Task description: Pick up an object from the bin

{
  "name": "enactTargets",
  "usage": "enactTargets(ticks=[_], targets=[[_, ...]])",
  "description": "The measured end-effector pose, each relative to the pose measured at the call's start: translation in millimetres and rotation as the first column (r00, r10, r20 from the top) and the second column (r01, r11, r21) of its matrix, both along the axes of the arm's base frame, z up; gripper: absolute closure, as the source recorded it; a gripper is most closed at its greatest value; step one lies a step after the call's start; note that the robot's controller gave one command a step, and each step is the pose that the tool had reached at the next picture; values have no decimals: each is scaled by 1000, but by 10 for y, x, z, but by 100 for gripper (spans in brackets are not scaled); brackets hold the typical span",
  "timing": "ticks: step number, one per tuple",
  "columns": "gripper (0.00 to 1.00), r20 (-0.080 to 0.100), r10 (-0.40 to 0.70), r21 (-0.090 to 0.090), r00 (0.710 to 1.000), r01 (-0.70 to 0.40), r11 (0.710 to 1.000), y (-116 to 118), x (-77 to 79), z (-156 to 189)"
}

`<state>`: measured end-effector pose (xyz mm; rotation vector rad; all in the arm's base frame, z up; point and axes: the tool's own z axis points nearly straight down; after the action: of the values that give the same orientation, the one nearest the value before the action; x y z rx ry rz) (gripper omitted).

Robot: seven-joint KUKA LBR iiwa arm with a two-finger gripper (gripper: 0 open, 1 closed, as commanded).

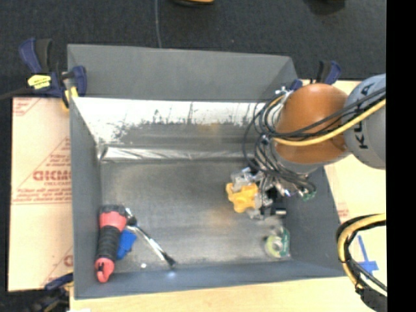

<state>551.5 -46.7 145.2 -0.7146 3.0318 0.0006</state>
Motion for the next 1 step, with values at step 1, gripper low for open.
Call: enactTargets(ticks=[1], targets=[[100, -9, 1, 0, 1000, -1, 1000, -16, 35, 304]])
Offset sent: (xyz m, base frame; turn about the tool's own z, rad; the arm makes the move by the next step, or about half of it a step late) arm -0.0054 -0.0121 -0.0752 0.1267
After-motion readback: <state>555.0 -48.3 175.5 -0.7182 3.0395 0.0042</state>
